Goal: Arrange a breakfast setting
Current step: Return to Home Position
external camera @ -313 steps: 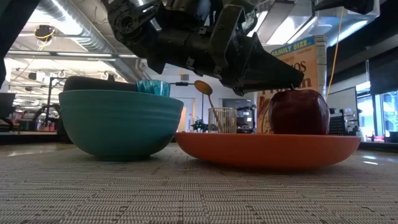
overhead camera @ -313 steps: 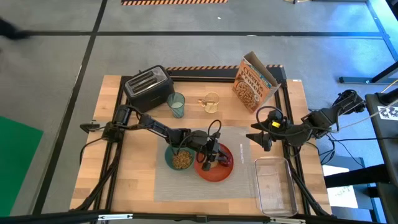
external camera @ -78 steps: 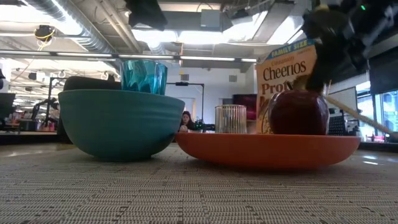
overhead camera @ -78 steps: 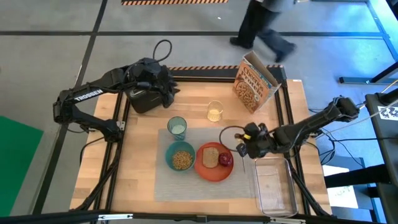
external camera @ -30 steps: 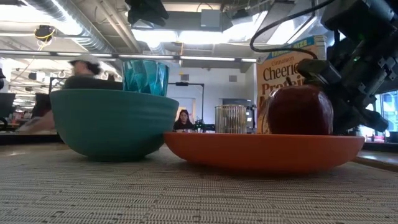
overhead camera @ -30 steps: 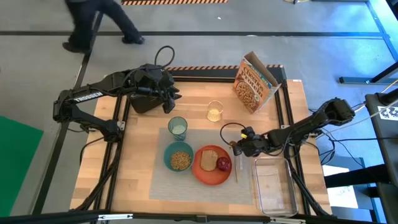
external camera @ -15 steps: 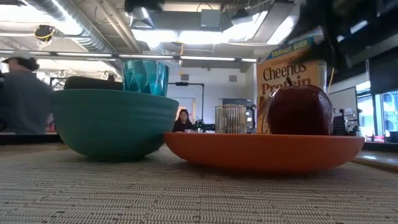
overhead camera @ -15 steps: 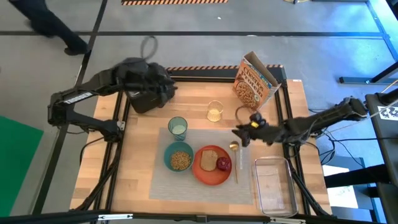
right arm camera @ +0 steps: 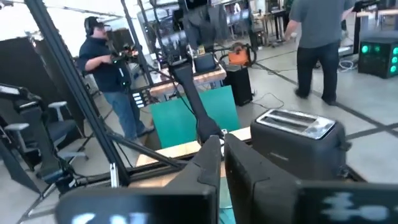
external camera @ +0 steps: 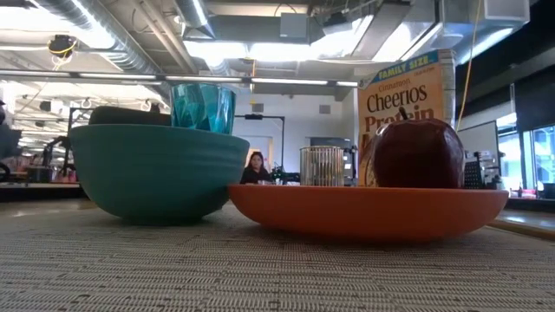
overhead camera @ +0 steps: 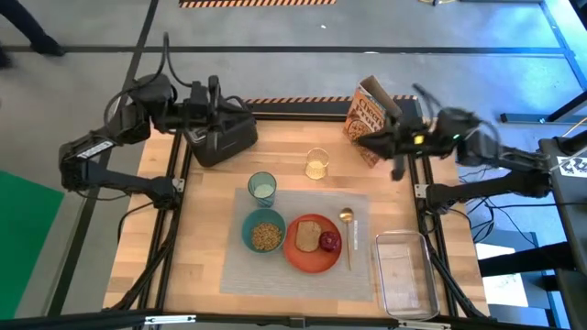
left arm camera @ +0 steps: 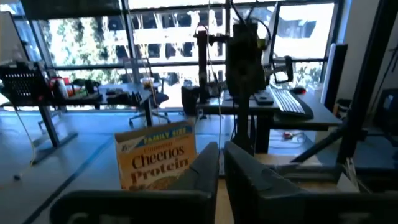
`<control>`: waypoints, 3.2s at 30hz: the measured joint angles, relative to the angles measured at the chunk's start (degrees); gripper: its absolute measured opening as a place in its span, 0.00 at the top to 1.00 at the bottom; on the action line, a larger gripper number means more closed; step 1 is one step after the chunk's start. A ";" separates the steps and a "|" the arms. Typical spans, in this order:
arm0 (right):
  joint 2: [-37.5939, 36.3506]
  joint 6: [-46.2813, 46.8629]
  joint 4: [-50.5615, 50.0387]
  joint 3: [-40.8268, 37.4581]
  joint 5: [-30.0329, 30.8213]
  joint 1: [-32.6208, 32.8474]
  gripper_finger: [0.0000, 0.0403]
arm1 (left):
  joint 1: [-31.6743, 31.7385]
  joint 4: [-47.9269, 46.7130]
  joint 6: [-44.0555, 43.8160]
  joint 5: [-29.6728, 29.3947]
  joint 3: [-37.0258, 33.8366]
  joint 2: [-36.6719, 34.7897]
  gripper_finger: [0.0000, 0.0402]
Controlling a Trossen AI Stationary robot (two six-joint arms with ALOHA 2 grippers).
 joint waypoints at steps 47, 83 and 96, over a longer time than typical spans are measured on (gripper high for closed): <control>-53.08 -0.55 5.94 -50.14 0.03 -6.03 1.00 | 0.00 6.40 -0.07 1.65 -61.65 -59.71 1.00; -49.52 6.68 20.10 -67.00 -2.18 -2.29 1.00 | -0.04 23.32 -5.76 8.55 -79.47 -59.72 1.00; -44.64 3.99 23.92 -67.00 12.12 10.75 1.00 | -2.05 23.16 -7.50 9.02 -79.47 -58.82 1.00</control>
